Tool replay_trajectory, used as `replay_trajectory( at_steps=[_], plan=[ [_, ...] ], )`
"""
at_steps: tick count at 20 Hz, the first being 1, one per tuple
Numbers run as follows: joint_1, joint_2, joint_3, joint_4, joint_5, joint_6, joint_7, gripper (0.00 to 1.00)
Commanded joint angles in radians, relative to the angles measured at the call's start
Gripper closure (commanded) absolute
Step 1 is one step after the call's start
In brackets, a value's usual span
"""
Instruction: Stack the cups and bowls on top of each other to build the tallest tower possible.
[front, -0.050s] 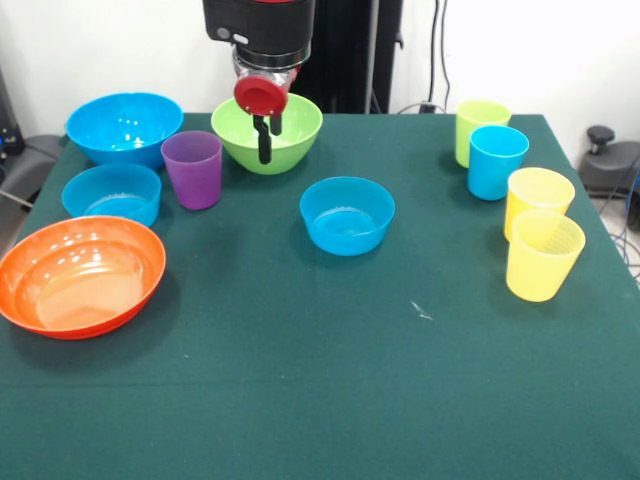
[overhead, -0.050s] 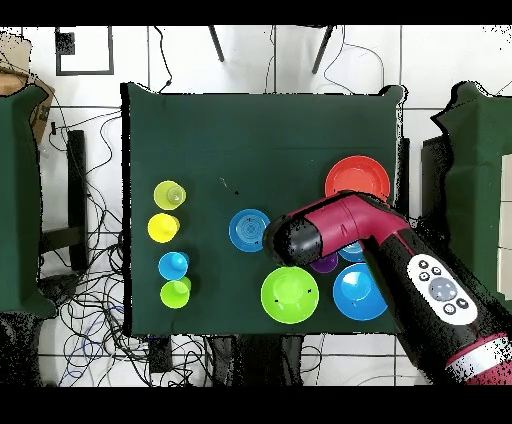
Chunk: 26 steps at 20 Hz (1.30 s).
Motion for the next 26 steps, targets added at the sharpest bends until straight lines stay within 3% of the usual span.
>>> replay_trajectory(
  at_steps=[1,4,7,26],
  plan=[
    [0.056,0.058,-0.033,0.022,-0.128,0.094,-0.294,0.0],
    [0.083,0.063,-0.061,0.017,-0.128,0.106,-0.213,0.0],
    [0.082,0.064,-0.071,0.033,-0.135,0.091,-0.196,0.0],
    [0.042,0.064,-0.102,0.051,-0.184,0.073,-0.228,0.0]
  ],
)
